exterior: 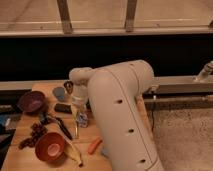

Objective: Wipe table surface with towel

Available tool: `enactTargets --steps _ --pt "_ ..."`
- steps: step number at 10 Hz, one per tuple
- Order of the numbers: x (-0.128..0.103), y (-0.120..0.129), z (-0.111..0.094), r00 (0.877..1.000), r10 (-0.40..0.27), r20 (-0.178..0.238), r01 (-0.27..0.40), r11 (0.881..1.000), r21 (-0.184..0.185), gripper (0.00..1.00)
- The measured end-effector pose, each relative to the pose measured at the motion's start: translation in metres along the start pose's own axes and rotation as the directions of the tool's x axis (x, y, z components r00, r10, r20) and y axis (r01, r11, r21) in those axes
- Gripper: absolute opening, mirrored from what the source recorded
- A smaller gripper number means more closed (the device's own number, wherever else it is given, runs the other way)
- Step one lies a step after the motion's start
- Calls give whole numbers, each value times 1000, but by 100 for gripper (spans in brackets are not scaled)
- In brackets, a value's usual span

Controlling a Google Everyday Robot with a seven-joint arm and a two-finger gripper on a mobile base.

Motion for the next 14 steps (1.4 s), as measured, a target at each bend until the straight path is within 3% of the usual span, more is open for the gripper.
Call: enactTargets --steps 3,6,8,11,14 --pt "26 5 7 1000 29 0 -29 999 -14 17" --pt "76 -17 13 994 113 12 -112 992 -51 17" --pt "93 -42 12 986 161 32 -158 984 -83 17" --pt "79 -53 3 986 157 56 -152 985 -87 17" --pt "28 -35 -2 993 89 75 -82 993 -90 17"
